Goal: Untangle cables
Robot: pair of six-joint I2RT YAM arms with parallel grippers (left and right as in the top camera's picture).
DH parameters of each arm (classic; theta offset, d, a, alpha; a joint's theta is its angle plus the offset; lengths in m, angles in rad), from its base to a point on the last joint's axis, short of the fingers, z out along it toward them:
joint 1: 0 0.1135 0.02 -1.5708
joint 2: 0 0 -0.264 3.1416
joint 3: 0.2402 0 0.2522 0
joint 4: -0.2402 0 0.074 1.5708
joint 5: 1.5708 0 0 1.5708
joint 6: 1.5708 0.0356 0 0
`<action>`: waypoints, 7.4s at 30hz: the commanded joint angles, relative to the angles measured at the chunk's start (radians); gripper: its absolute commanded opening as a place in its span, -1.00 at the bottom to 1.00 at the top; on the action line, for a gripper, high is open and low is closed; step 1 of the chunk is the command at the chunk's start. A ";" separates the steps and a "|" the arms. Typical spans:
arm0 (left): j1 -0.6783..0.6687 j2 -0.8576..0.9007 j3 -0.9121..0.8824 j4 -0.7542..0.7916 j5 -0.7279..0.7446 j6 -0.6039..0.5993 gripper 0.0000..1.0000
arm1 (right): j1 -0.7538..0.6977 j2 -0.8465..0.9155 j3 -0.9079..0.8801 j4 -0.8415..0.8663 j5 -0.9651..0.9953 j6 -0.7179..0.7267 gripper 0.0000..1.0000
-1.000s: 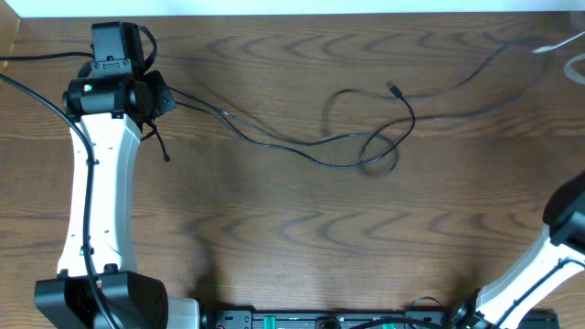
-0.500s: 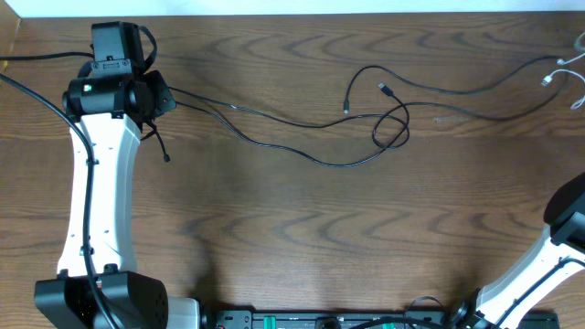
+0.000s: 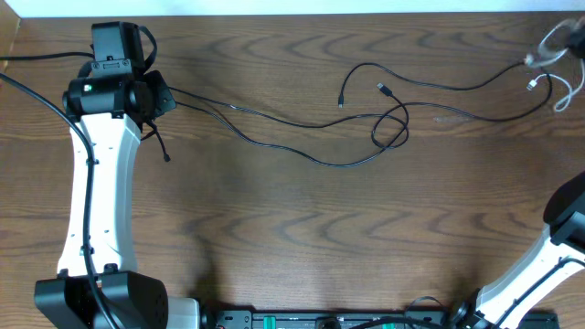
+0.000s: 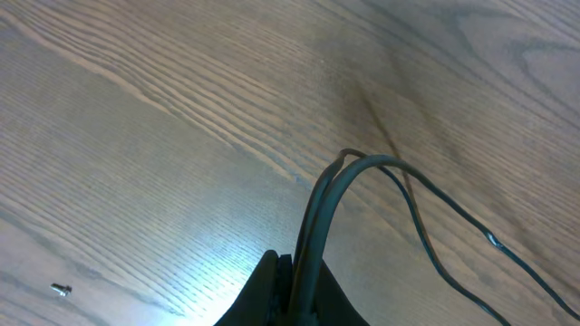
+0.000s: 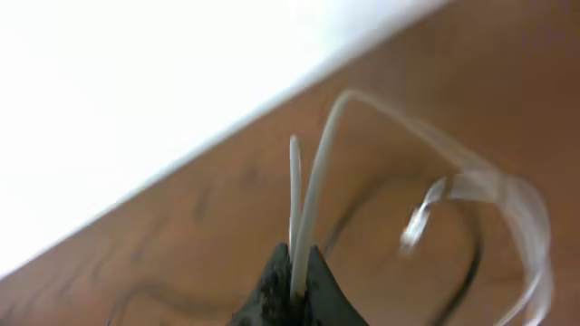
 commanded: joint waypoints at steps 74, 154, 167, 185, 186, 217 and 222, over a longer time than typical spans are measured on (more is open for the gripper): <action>0.220 -0.258 0.171 0.201 0.377 0.286 -0.85 | 0.566 -0.058 0.027 -0.426 0.047 -0.368 0.99; -0.017 0.150 0.133 -0.204 0.390 0.103 -0.13 | 1.046 0.049 -0.583 0.229 0.166 0.283 -0.46; -0.017 0.150 0.128 -0.203 0.390 0.103 -0.13 | 1.010 0.002 -0.544 0.292 -0.064 0.173 -0.98; -0.017 0.150 0.128 -0.204 0.391 0.104 -0.13 | 0.669 -0.461 -0.460 0.255 -0.198 0.146 -0.98; -0.017 0.150 0.128 -0.204 0.391 0.104 -0.12 | 0.637 -0.478 -0.460 0.259 -0.198 0.153 -0.98; -0.228 0.150 0.127 0.067 0.507 0.235 0.03 | 0.491 -0.588 -0.275 0.186 -0.220 0.133 -0.98; -0.228 0.150 0.127 0.069 0.506 0.235 0.03 | 0.394 -0.588 -0.021 0.198 -0.221 0.130 -0.98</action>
